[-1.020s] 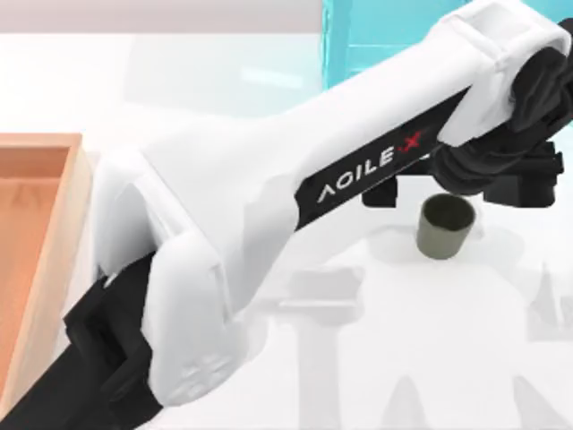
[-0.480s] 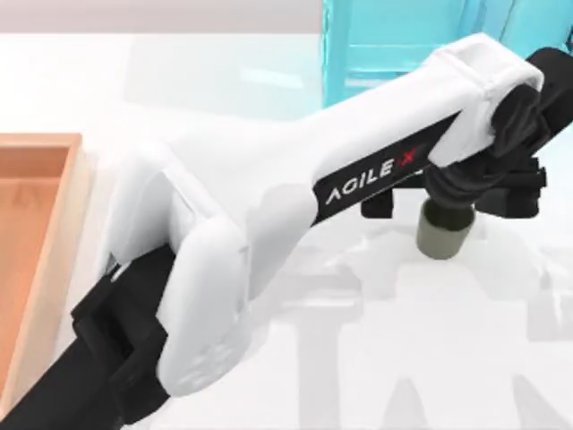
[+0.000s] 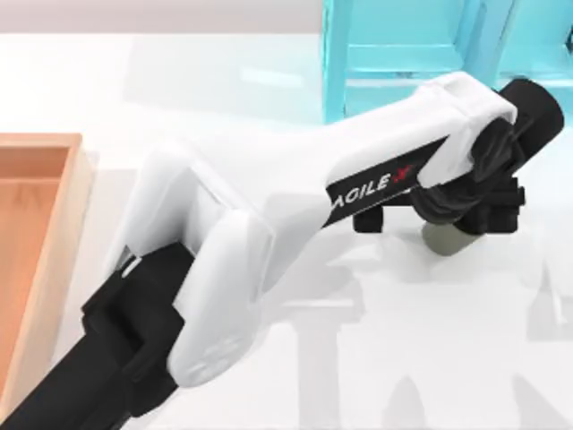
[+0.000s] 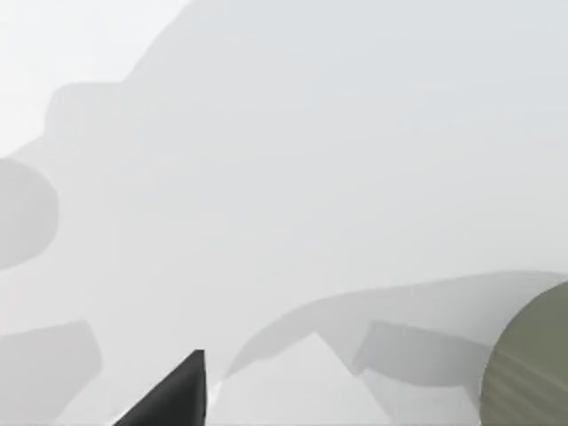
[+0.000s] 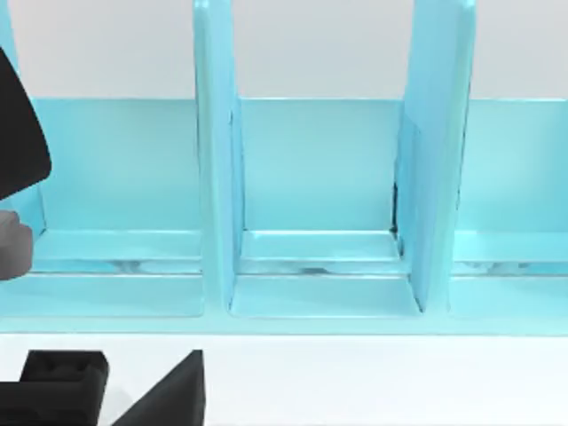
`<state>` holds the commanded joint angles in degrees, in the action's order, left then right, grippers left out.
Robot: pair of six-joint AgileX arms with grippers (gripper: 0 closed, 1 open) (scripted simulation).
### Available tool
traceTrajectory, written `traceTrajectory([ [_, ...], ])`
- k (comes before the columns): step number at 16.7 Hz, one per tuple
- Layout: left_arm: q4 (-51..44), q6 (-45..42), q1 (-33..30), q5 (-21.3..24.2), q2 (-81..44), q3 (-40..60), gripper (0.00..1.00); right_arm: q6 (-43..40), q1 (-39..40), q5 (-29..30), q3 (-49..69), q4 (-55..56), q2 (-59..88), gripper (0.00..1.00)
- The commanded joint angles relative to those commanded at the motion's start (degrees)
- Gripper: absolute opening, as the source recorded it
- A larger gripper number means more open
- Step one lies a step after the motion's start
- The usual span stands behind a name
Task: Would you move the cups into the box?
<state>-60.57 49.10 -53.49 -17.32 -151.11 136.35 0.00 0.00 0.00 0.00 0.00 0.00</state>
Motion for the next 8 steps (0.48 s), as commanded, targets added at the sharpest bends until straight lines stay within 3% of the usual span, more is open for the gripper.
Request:
traceTrajectory([
  [1,0.0,0.0,0.0,0.0,0.0,0.0,1.00,0.0,0.0,0.0,0.0,0.0,0.0,1.00],
  [8,0.0,0.0,0.0,0.0,0.0,0.0,0.47,0.0,0.0,0.0,0.0,0.0,0.0,1.00],
])
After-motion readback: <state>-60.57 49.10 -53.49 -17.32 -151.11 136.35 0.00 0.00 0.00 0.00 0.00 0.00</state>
